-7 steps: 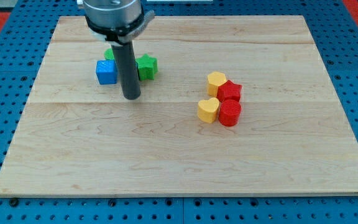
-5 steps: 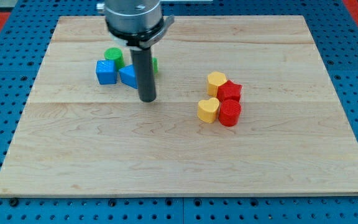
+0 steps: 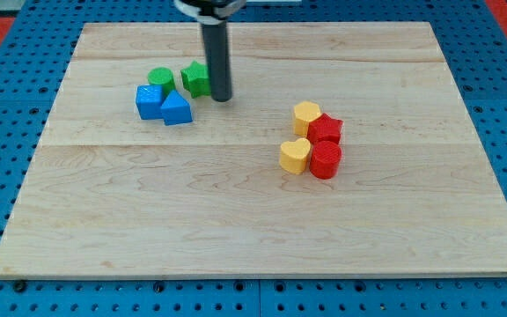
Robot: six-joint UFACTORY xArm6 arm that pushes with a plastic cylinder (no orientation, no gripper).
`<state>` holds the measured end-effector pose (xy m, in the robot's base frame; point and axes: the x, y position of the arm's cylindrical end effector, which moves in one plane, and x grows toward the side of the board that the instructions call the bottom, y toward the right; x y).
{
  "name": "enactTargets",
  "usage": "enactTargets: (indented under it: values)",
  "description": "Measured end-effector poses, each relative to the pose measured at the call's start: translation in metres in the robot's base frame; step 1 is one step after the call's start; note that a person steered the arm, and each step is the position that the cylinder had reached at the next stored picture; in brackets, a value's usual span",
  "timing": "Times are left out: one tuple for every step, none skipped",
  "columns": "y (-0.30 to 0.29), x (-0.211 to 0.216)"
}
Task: Move the green star along with green circle to the center left
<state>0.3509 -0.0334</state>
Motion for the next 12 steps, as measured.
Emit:
enactTargets:
  values:
    - [-0.028, -0.031]
    - [-0.039, -0.040]
    - [-0.080, -0.040]
    - [-0.079, -0.063]
    - [-0.099, -0.067]
    - [-0.104, -0.067]
    - [-0.104, -0.060]
    - [-0.104, -0.028]
    - [-0.117, 0.002]
    - [-0.112, -0.008]
    - [-0.121, -0.034]
    - [-0.167, -0.020]
